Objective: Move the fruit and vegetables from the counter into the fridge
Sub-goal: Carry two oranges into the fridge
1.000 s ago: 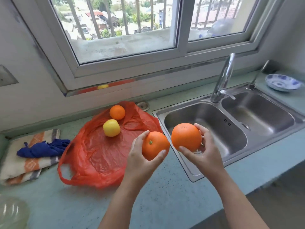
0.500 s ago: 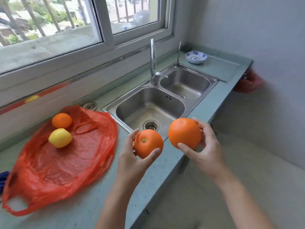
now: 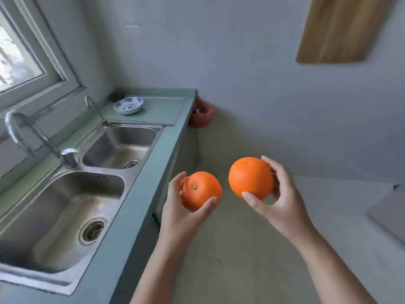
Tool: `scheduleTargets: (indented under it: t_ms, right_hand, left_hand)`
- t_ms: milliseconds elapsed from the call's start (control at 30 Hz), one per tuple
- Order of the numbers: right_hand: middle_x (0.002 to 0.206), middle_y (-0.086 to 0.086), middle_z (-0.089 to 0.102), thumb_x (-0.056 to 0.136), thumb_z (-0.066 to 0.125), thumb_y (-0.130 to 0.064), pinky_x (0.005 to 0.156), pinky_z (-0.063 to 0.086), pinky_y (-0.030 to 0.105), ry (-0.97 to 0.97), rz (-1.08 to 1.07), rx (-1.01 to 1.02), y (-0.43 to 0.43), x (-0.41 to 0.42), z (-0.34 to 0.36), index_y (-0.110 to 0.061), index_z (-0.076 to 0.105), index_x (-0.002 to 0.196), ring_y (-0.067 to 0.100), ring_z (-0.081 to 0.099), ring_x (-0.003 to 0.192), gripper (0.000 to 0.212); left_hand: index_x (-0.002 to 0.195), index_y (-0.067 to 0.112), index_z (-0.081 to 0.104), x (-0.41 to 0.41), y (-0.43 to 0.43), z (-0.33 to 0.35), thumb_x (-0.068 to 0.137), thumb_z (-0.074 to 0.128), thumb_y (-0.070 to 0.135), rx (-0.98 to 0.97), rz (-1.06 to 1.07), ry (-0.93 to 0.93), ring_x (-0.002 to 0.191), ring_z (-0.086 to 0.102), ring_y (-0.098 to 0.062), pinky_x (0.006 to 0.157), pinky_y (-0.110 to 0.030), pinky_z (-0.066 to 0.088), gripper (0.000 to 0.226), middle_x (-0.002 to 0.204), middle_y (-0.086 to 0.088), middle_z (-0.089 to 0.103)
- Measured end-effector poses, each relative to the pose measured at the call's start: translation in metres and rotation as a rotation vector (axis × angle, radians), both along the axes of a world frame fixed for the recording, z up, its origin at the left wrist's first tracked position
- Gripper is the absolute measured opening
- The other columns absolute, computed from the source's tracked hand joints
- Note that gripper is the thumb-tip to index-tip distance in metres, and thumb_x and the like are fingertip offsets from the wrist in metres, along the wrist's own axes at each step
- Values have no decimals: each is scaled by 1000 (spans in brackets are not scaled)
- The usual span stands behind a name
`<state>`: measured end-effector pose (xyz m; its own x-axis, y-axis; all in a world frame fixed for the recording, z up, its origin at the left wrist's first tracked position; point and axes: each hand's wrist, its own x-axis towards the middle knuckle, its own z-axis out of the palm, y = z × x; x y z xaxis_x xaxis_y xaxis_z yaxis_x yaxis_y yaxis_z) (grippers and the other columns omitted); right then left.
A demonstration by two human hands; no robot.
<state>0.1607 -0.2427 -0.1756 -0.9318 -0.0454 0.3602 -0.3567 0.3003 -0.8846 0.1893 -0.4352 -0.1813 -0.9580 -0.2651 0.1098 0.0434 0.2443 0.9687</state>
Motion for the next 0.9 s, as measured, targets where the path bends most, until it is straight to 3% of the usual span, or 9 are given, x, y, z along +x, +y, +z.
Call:
scheduleTargets:
  t_ms: [133, 333, 533, 633, 800, 900]
  right_hand:
    - [127, -19, 43, 57, 69, -49, 89, 43, 13, 29, -205, -36, 94, -26, 3, -42, 38, 123, -2, 48, 114, 73]
    - [127, -18, 45, 57, 70, -48, 88, 46, 18, 29, -451, -96, 203, -37, -3, -44, 40, 121, 4, 50, 114, 71]
    - [127, -18, 46, 55, 71, -49, 86, 47, 18, -19, -640, -124, 267, -41, -18, -49, 40, 117, 6, 52, 114, 69]
    - [129, -15, 46, 54, 71, -49, 86, 48, 25, -41, -731, -144, 297, -52, -25, -50, 41, 116, 8, 51, 114, 69]
    - [129, -17, 45, 53, 71, -50, 83, 49, 20, -56, -865, -152, 343, -98, -29, -52, 42, 114, 7, 51, 114, 68]
    - [129, -21, 42, 54, 70, -51, 86, 48, 19, -63, -912, -132, 367, -140, -24, -52, 39, 116, 5, 49, 116, 69]
  left_hand:
    - [116, 42, 39, -61, 92, 9, 64, 82, 26, -49, -195, 24, 98, 51, 8, 70, -2, 41, 69, 107, 27, 48]
    - [106, 47, 45, -113, 211, 8, 62, 83, 30, -30, -448, 33, 95, 55, 7, 75, -10, 46, 60, 106, 22, 53]
    - [102, 49, 46, -156, 293, -2, 45, 69, 57, -39, -622, 15, 97, 56, 3, 76, -15, 47, 62, 105, 23, 54]
    - [104, 49, 45, -184, 327, -8, 52, 75, 47, -59, -712, 26, 101, 54, 2, 77, -9, 46, 60, 108, 25, 52]
    - [115, 37, 45, -266, 381, -13, 66, 82, 22, -81, -798, 77, 103, 54, -6, 74, -1, 41, 62, 109, 24, 49]
    - [118, 35, 44, -311, 418, -10, 67, 79, 19, -99, -893, 103, 103, 52, -1, 75, 0, 40, 64, 110, 25, 48]
